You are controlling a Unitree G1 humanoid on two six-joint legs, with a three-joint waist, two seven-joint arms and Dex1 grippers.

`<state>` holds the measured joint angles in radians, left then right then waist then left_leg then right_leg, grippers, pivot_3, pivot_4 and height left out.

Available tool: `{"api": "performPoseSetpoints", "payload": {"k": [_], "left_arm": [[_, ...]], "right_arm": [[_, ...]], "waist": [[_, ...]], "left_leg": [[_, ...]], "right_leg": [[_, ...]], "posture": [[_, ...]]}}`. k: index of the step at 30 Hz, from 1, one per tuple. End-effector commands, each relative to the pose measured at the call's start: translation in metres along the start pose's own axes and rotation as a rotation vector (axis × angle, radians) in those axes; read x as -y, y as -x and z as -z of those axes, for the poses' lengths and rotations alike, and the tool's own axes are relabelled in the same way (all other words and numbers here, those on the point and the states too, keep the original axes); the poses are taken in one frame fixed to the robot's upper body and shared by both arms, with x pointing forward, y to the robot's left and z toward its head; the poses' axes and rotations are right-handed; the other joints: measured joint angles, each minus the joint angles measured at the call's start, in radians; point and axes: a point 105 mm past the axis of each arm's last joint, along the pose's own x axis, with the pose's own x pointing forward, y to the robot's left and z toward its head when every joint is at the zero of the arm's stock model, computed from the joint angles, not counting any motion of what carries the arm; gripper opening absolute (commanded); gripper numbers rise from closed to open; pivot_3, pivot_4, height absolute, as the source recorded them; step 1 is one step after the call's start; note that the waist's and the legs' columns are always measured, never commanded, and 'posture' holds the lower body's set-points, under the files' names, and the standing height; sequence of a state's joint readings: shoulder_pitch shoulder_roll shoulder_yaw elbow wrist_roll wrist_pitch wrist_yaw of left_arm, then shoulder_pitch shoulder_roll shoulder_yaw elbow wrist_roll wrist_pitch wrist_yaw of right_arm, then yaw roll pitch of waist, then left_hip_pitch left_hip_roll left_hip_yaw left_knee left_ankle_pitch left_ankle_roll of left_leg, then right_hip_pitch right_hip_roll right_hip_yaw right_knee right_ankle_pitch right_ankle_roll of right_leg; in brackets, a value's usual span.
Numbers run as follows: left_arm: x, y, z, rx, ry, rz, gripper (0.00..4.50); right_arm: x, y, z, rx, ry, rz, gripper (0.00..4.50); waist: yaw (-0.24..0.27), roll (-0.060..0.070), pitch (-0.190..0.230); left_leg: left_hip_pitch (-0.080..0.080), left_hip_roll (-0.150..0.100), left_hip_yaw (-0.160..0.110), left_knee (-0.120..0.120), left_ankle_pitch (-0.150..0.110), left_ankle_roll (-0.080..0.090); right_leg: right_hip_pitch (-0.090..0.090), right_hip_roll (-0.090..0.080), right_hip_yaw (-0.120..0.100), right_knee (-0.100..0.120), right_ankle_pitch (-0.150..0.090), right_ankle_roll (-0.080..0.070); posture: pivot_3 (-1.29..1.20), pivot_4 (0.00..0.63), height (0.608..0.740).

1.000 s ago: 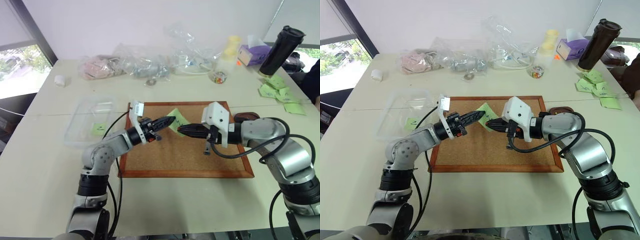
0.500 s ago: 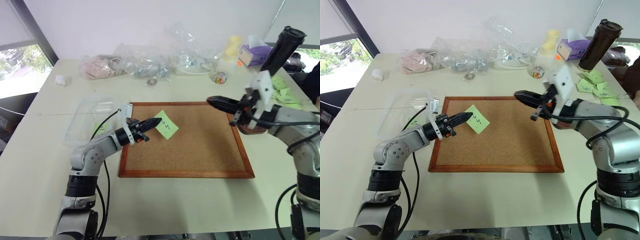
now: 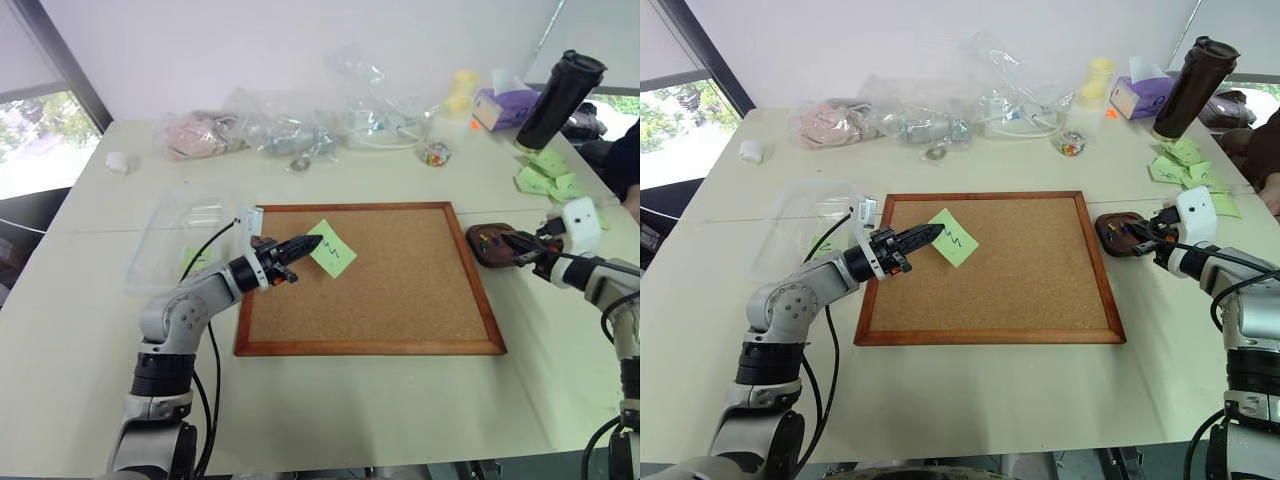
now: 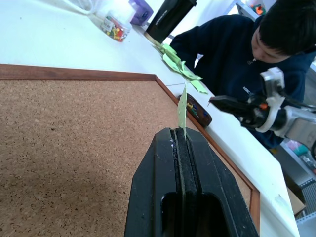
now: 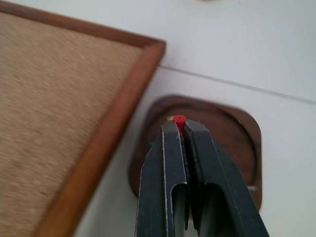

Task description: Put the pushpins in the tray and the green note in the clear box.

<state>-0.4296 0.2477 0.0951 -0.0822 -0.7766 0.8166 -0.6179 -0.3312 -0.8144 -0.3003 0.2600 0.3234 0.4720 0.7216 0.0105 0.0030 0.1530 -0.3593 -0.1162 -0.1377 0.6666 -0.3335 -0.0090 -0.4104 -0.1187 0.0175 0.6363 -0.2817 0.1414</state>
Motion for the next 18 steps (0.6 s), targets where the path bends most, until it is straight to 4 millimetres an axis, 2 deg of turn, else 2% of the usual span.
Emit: {"api": "performPoseSetpoints", "payload": {"k": [1, 4, 7, 11, 15, 18], "left_arm": [[0.007, 0.002, -0.011, 0.046, -0.028, 0.024, 0.05], [0.007, 0.003, -0.010, 0.045, -0.030, 0.020, 0.05], [0.007, 0.004, -0.010, 0.046, -0.030, 0.017, 0.00], [0.006, 0.005, -0.010, 0.045, -0.031, 0.013, 0.00], [0.006, 0.005, -0.010, 0.045, -0.033, 0.010, 0.00], [0.006, 0.007, -0.010, 0.045, -0.034, 0.006, 0.00]], "right_arm": [[0.004, 0.002, -0.008, 0.030, 0.017, 0.009, 0.00], [0.002, -0.001, -0.004, 0.022, 0.001, 0.002, 0.00], [0.001, -0.002, 0.000, 0.012, -0.012, 0.001, 0.82], [-0.001, -0.004, 0.002, 0.004, -0.011, 0.000, 2.81], [-0.002, -0.004, 0.002, 0.007, -0.009, 0.004, 2.81], [-0.006, -0.003, -0.012, 0.051, -0.019, -0.011, 2.81]], "waist": [[0.001, 0.000, 0.000], [0.001, 0.000, 0.000], [0.001, 0.000, 0.000], [0.001, 0.000, 0.000], [0.001, 0.000, 0.000], [0.001, 0.000, 0.000]], "left_leg": [[0.000, 0.000, 0.000, 0.000, 0.000, 0.000], [0.000, 0.000, 0.000, 0.000, 0.000, 0.000], [0.000, 0.000, 0.000, 0.000, 0.000, 0.000], [0.000, 0.000, 0.000, 0.000, 0.000, 0.000], [0.000, 0.000, 0.000, 0.000, 0.000, 0.000], [0.000, 0.000, 0.000, 0.000, 0.000, 0.000]], "right_leg": [[0.000, 0.000, 0.000, 0.000, 0.000, 0.000], [0.000, 0.000, 0.000, 0.000, 0.000, 0.000], [0.000, 0.000, 0.000, 0.000, 0.000, 0.000], [0.000, 0.000, 0.000, 0.000, 0.000, 0.000], [0.000, 0.000, 0.000, 0.000, 0.000, 0.000], [0.000, 0.000, 0.000, 0.000, 0.000, 0.000]], "posture": [[0.00, 0.150, 0.740], [0.00, 0.150, 0.740], [0.00, 0.150, 0.740], [0.00, 0.150, 0.740], [0.00, 0.150, 0.740], [0.00, 0.150, 0.740]]}}
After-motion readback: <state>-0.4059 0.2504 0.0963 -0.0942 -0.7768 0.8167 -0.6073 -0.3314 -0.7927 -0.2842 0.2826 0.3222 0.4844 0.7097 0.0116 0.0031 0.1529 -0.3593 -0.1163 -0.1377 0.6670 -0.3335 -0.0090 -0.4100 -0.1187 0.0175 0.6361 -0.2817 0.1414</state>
